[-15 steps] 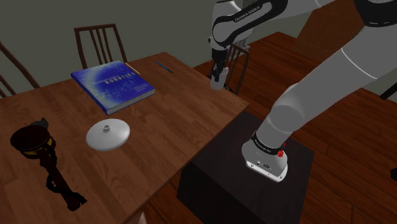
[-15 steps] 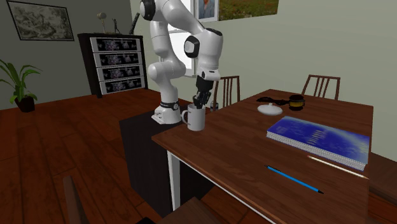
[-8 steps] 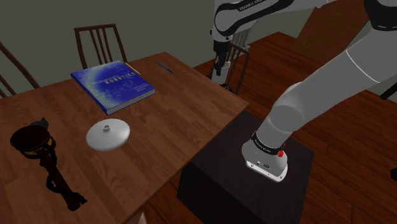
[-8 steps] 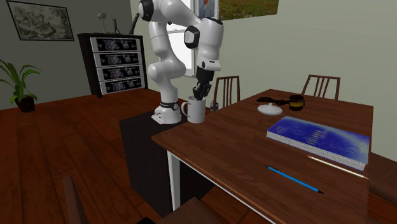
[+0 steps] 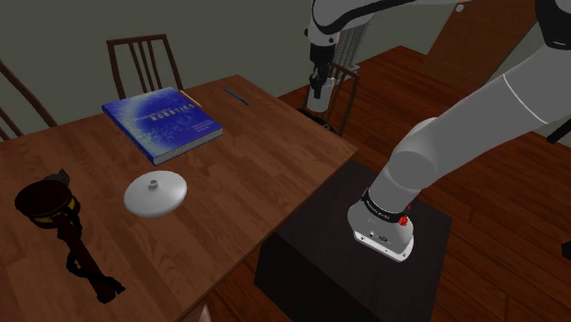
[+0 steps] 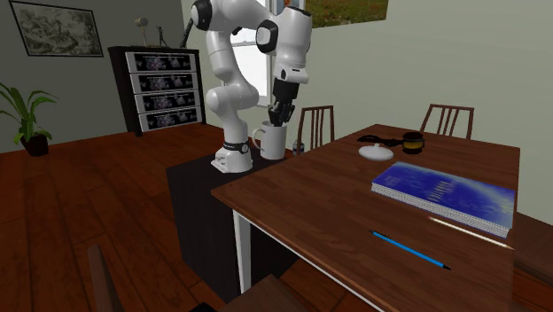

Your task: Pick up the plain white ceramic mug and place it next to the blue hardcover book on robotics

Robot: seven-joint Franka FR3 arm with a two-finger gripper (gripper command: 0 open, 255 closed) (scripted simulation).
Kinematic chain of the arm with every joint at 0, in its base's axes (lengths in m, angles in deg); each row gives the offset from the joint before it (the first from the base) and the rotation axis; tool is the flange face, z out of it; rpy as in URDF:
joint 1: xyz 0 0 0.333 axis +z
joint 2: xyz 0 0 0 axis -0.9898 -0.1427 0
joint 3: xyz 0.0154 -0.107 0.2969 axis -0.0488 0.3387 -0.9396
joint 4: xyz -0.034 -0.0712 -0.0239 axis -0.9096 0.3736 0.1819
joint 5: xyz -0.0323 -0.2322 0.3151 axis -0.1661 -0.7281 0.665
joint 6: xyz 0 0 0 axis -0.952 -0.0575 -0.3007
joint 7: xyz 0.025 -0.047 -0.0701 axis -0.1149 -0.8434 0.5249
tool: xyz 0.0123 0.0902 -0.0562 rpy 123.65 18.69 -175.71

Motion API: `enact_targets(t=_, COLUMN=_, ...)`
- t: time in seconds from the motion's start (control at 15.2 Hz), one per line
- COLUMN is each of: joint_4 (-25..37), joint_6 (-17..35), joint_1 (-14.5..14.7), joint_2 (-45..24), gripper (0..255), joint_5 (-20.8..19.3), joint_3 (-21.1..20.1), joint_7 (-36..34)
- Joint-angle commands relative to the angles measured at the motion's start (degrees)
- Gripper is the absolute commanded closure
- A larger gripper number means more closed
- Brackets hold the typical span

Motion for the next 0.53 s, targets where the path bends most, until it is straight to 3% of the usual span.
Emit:
enact_targets(t=0.0, joint_4=1.18, joint_6=-1.86, joint_1=0.04, joint_2=0.67, gripper=255, joint_5=0.1, joint_3=-0.16, joint_7=0.08)
enact_targets(t=0.26, joint_4=3.03, joint_6=-4.43, joint_1=0.08, joint_2=1.39, gripper=255, joint_5=0.23, joint_3=-0.34, joint_7=0.26)
enact_targets(t=0.46, joint_4=4.94, joint_6=-4.55, joint_1=2.13, joint_2=-0.83, gripper=255, joint_5=2.25, joint_3=-3.05, joint_7=-3.42)
